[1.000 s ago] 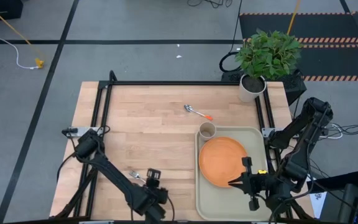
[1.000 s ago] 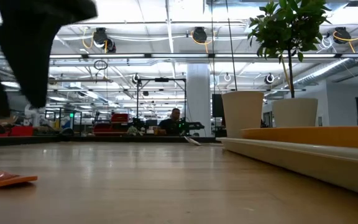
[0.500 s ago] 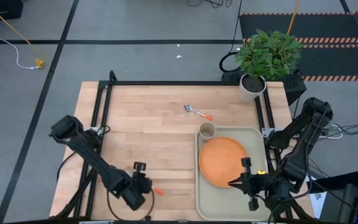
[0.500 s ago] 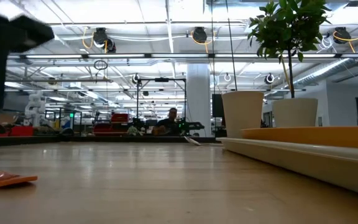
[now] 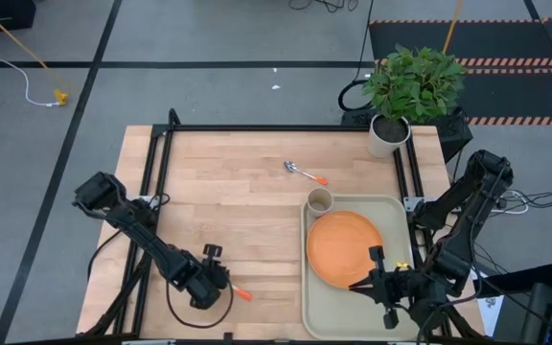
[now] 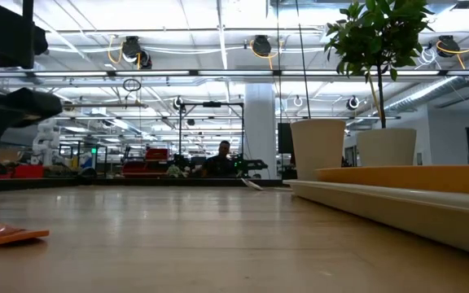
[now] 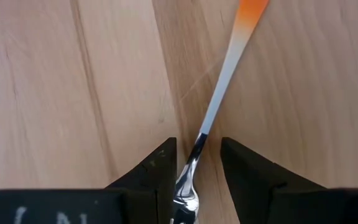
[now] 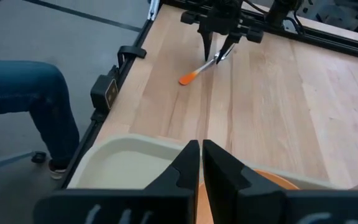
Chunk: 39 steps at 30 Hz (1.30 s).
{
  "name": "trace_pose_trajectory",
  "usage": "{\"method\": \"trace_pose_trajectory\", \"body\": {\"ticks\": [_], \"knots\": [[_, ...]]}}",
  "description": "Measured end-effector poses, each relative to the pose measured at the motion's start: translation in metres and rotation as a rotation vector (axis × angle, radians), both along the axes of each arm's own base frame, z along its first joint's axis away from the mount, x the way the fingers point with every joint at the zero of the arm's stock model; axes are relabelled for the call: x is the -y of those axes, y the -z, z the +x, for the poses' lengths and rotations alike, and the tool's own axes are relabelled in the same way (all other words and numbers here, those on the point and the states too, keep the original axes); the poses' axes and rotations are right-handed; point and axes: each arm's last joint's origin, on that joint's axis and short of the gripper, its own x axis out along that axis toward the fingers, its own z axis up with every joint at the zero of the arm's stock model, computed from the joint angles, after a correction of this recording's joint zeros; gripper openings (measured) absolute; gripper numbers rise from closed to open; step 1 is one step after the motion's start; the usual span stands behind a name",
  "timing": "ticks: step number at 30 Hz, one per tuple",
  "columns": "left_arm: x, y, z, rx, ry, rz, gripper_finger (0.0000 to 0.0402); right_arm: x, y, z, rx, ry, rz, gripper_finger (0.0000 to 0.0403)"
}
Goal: Pick and place plate/cup/fork/spoon on tray
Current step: Put the white orange fork on the left side of the orange plate
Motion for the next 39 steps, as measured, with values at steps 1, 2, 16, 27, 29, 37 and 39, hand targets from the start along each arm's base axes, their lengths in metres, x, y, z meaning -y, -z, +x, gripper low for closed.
{"method": "trace_pose_trajectory", "body": {"ticks": [1, 2, 16, 27, 29, 37, 39], "knots": [[-0.001, 0.001, 0.000, 0.005, -0.003, -0.003, 0.0131, 0.000, 0.000, 0.000, 0.000, 0.000, 0.000, 0.0011], [-0.001, 0.002, 0.000, 0.013, -0.005, -0.004, 0.0131, 0.000, 0.000, 0.000, 0.000, 0.000, 0.000, 0.0011], [-0.001, 0.004, 0.005, 0.067, -0.060, -0.049, 0.0011, 0.000, 0.000, 0.000, 0.000, 0.001, -0.001, 0.0011], [0.012, -0.044, 0.042, 0.213, -0.101, -0.097, 0.0008, -0.002, 0.001, -0.001, -0.054, -0.068, 0.018, 0.0011], [0.014, -0.061, 0.052, 0.269, -0.089, -0.082, 0.0009, -0.002, 0.002, -0.002, -0.067, -0.080, 0.029, 0.0011], [0.010, -0.120, 0.087, 0.478, -0.087, -0.038, 0.0006, -0.001, -0.004, -0.011, -0.096, -0.106, 0.092, 0.0011], [0.005, -0.129, 0.093, 0.505, -0.097, -0.030, 0.0006, 0.001, -0.008, -0.015, -0.094, -0.105, 0.121, 0.0011]]}}
